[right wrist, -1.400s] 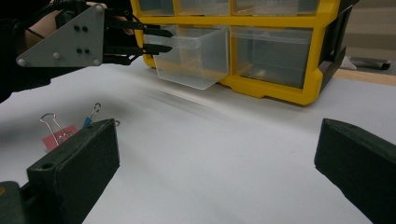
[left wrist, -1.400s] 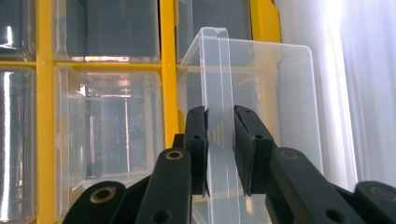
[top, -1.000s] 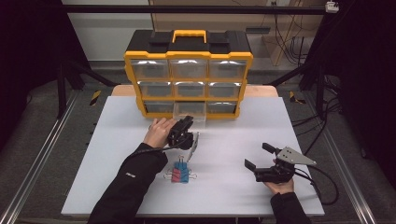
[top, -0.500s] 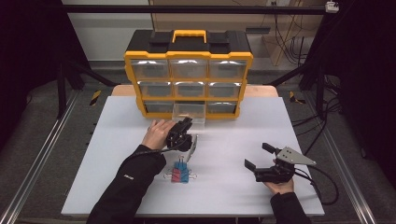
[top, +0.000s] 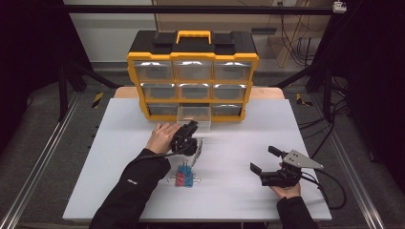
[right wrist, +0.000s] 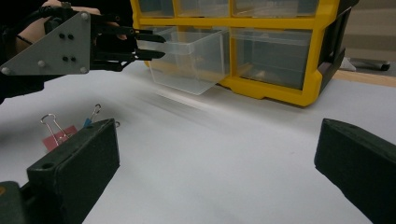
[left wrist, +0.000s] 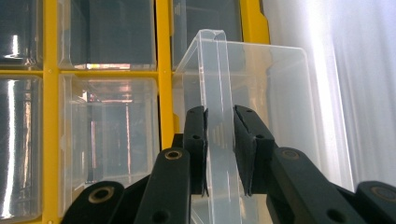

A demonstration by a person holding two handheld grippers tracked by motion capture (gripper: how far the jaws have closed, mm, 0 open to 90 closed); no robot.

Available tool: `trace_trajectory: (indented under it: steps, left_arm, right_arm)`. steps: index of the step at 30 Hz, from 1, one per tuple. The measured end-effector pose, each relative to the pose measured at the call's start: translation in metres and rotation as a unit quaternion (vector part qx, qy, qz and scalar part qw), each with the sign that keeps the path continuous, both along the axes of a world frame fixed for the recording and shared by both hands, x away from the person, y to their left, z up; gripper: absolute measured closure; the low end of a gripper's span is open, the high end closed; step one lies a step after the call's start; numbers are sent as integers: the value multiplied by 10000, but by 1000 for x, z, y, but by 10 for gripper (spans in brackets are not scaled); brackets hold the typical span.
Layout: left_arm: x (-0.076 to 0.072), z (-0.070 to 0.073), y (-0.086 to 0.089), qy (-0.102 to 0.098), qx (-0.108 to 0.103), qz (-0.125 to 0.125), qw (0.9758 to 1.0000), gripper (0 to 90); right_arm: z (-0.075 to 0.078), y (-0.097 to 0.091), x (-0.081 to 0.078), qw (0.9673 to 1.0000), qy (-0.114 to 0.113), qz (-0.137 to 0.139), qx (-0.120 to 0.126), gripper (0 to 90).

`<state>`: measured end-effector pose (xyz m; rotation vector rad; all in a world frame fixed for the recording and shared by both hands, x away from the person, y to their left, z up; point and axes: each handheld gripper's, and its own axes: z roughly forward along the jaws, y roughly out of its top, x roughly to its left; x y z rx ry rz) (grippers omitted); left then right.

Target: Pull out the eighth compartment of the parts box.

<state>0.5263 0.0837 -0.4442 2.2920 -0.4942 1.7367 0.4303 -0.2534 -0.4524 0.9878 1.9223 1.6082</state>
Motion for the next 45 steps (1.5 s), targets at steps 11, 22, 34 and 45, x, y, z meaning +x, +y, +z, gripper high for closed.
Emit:
trace_trajectory:
  steps: [11, 22, 34, 45]
  left_arm:
    - [-1, 1, 0, 301, -67, -72, 9995, 584]
    - [-3, 19, 6, 1270, -1545, 94, 9798, 339]
    - [-4, 29, 15, 1961, -2614, 501, 9438, 170]
    - [-2, 46, 37, 2745, -3925, 709, 8749, 109]
  right_arm:
    - [0, -1, 1, 10000, -46, 50, -23, 5]
    - [0, -1, 0, 10000, -24, 20, -9, 5]
    - [0, 0, 0, 10000, 11, -12, -20, 5]
    - [0, -1, 0, 10000, -15, -9, -29, 5]
